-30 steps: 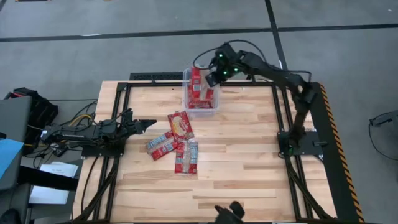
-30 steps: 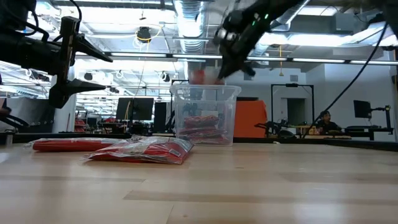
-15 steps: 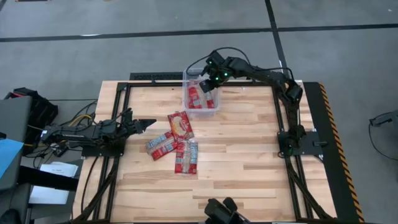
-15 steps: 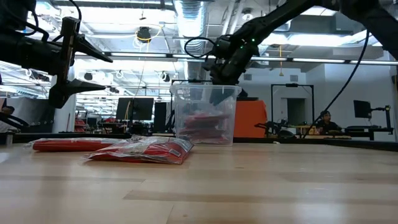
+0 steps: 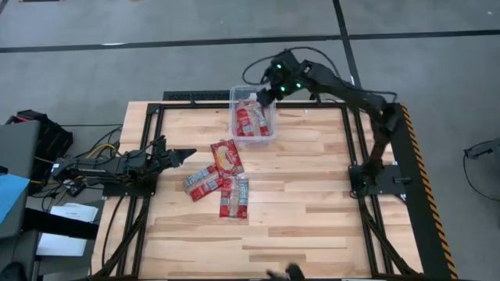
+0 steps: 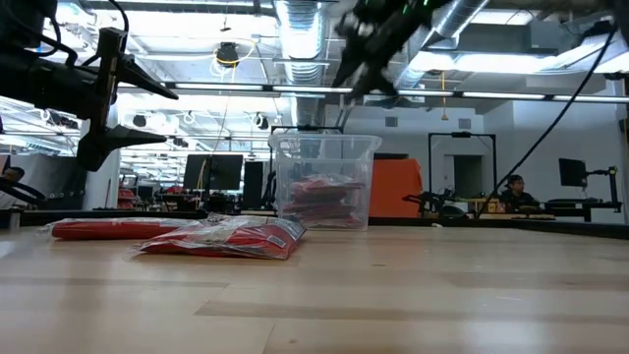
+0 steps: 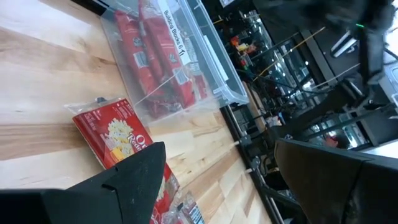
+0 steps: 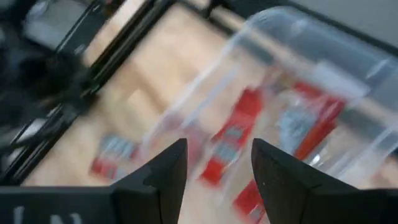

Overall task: Sort popcorn bags into baskets
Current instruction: Put the red popcorn bag into the transparent bin

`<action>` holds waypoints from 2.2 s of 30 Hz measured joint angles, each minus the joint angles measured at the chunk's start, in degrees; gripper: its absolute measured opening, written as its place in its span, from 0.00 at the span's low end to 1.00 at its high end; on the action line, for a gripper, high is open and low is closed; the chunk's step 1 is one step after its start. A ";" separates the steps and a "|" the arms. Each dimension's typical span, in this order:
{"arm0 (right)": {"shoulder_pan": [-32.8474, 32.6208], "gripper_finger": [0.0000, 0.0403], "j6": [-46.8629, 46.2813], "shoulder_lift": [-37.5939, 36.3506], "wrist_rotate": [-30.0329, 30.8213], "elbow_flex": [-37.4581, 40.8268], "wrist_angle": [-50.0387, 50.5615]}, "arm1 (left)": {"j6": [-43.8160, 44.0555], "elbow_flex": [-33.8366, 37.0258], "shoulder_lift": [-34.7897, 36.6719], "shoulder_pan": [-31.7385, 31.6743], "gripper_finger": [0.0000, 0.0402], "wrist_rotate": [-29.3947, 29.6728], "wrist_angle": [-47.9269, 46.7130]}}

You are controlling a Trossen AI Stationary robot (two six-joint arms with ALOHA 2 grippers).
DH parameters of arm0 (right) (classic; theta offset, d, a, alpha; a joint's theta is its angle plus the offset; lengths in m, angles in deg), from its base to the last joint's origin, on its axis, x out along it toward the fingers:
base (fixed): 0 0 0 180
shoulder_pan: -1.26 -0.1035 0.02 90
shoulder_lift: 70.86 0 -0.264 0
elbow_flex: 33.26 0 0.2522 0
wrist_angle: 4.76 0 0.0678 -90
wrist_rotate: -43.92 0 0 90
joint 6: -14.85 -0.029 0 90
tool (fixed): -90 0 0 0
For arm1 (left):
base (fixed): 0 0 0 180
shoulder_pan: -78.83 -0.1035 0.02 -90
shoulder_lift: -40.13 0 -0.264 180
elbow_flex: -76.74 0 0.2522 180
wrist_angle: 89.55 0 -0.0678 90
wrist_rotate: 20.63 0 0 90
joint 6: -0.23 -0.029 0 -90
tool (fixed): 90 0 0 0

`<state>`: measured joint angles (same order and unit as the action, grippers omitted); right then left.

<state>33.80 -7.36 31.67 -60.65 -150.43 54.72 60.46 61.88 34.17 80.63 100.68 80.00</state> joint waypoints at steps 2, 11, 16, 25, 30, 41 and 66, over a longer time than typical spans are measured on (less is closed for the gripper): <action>-4.13 0.49 -0.68 -2.55 3.67 -0.01 5.48 | -0.13 0.00 0.00 -0.02 0.73 0.04 0.00; -28.57 0.48 -16.63 -0.89 24.30 0.06 18.37 | -0.07 0.00 -0.02 0.00 0.73 1.03 0.02; -35.45 0.59 -26.33 6.53 26.25 0.12 17.01 | 0.44 0.00 0.00 -0.01 0.73 -0.98 0.00; -38.56 0.81 -35.92 20.67 22.12 0.12 5.46 | 0.18 0.00 -0.04 0.00 0.73 -9.19 -0.38; -38.56 0.85 -42.57 25.76 22.03 0.15 2.61 | 0.53 0.00 -0.04 0.00 0.73 -10.10 -0.42; -39.33 0.73 -48.76 29.53 19.76 -0.03 -4.48 | 4.15 0.00 -0.22 0.00 0.73 -10.00 -0.38; -38.32 0.02 -38.36 29.96 17.99 -10.41 3.27 | 3.87 0.00 -0.92 0.00 0.73 -10.05 -0.48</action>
<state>-4.52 -45.72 61.63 -42.66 -160.84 57.99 64.33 61.88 33.25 80.63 90.62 79.52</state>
